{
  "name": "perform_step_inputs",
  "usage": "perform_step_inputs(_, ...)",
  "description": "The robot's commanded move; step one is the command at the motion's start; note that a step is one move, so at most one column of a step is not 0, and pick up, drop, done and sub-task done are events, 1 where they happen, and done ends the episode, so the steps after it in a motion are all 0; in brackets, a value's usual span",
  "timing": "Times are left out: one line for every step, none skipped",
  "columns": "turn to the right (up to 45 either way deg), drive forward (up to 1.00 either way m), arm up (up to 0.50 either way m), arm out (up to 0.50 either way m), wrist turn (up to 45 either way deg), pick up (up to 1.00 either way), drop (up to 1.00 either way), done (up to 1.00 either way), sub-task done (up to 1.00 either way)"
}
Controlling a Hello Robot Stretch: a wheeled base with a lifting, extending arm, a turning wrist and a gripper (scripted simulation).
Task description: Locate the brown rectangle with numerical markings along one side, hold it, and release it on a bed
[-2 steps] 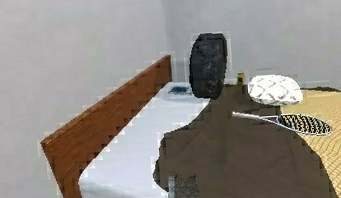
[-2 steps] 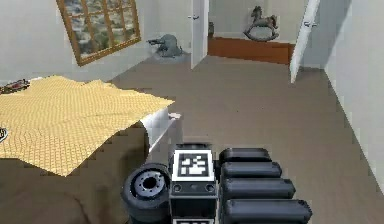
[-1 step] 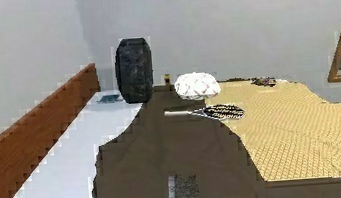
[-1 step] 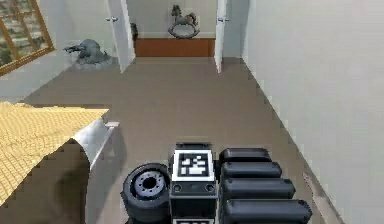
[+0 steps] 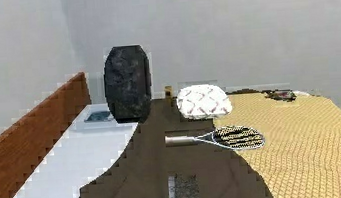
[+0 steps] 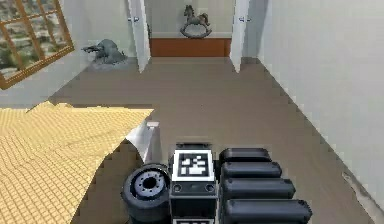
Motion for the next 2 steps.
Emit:
perform_step_inputs(-45.0,0.00,0.00,0.00,0.0,0.00,0.00,0.00,0.00)
perform_step_inputs(-21.0,0.00,0.00,0.00,0.0,0.00,0.00,0.00,0.00)
